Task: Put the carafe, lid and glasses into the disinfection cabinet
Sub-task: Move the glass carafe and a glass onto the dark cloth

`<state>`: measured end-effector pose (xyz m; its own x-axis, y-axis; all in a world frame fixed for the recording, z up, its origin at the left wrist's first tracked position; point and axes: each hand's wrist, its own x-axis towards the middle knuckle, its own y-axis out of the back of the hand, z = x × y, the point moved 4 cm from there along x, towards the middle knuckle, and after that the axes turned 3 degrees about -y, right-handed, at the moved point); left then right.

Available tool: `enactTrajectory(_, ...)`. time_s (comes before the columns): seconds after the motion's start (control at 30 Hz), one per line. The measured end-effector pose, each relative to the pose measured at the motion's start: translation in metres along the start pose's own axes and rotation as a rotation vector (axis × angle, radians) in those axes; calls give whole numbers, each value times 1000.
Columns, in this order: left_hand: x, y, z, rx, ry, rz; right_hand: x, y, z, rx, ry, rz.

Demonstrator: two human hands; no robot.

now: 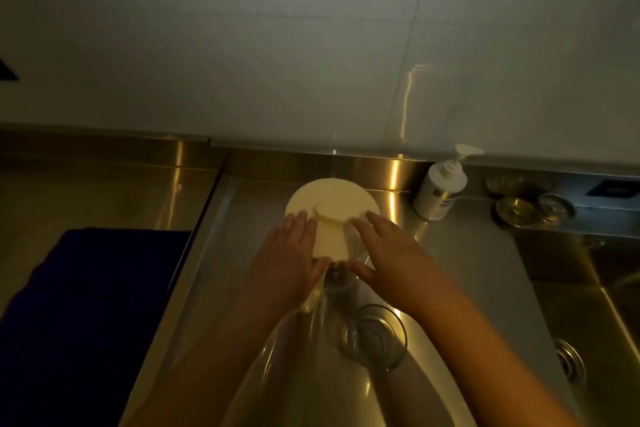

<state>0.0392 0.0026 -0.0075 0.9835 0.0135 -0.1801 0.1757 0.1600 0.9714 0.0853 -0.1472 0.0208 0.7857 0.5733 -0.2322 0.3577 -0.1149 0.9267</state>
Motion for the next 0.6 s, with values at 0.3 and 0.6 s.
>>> enactTrajectory(0.3, 46, 2, -12, 100, -98, 63, 42, -2, -5, -43, -37, 150)
enactTrajectory(0.6, 58, -1, -10, 105, -255, 127, 54, -16, -12, -25, -77, 282)
